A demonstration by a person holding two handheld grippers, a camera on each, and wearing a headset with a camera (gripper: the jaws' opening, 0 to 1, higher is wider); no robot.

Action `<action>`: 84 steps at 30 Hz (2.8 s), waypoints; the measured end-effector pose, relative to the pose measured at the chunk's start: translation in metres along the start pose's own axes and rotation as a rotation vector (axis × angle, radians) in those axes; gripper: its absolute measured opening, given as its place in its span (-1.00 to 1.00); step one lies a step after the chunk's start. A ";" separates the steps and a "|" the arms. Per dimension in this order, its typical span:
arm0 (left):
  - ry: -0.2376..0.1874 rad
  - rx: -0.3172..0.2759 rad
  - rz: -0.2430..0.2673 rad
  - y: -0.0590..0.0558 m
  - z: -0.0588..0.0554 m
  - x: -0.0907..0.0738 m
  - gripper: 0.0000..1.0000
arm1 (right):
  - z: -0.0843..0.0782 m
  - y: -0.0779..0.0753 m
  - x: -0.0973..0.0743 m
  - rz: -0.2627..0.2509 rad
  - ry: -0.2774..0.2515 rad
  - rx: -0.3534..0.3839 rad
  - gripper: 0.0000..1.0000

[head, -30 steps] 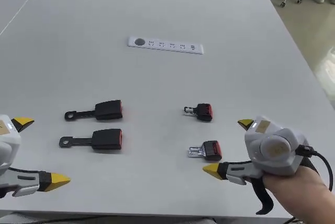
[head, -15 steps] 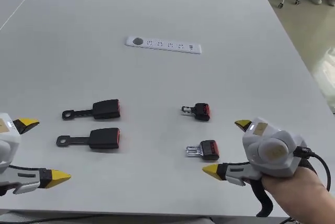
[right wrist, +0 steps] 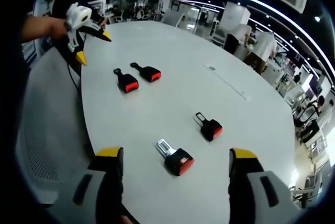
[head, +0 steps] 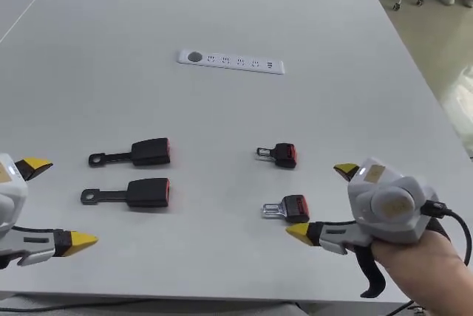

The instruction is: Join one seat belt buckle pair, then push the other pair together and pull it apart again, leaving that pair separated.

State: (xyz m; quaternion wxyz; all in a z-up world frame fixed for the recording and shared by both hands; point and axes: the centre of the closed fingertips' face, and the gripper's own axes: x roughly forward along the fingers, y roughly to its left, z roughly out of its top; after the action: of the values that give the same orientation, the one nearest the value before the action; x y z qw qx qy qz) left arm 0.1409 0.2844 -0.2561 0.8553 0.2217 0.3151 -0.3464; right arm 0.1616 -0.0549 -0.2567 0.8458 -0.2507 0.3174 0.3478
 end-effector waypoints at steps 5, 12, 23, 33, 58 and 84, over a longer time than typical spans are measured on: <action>0.000 -0.008 0.004 -0.001 -0.002 0.000 0.71 | -0.001 0.000 0.000 -0.002 -0.002 0.005 0.68; 0.005 -0.007 0.001 -0.004 -0.004 -0.001 0.70 | -0.004 0.003 -0.002 0.004 0.001 0.013 0.64; 0.036 -0.002 -0.039 -0.014 -0.010 0.008 0.45 | -0.014 0.010 -0.001 0.029 0.033 -0.044 0.42; 0.022 0.018 -0.062 -0.015 -0.001 0.020 0.30 | -0.014 0.013 0.001 0.059 0.038 -0.091 0.28; 0.135 0.281 -0.198 -0.014 -0.014 0.087 -0.05 | -0.044 0.009 0.052 0.230 0.169 -0.355 -0.10; 0.194 0.406 -0.327 -0.023 -0.007 0.130 -0.12 | -0.064 0.003 0.085 0.411 0.236 -0.383 -0.25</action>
State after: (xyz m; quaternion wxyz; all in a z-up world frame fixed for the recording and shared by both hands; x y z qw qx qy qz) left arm 0.1948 0.2145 -0.3544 0.6921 0.3669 0.3511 -0.5130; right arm 0.1835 -0.0576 -0.3607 0.6525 -0.3747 0.3860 0.5337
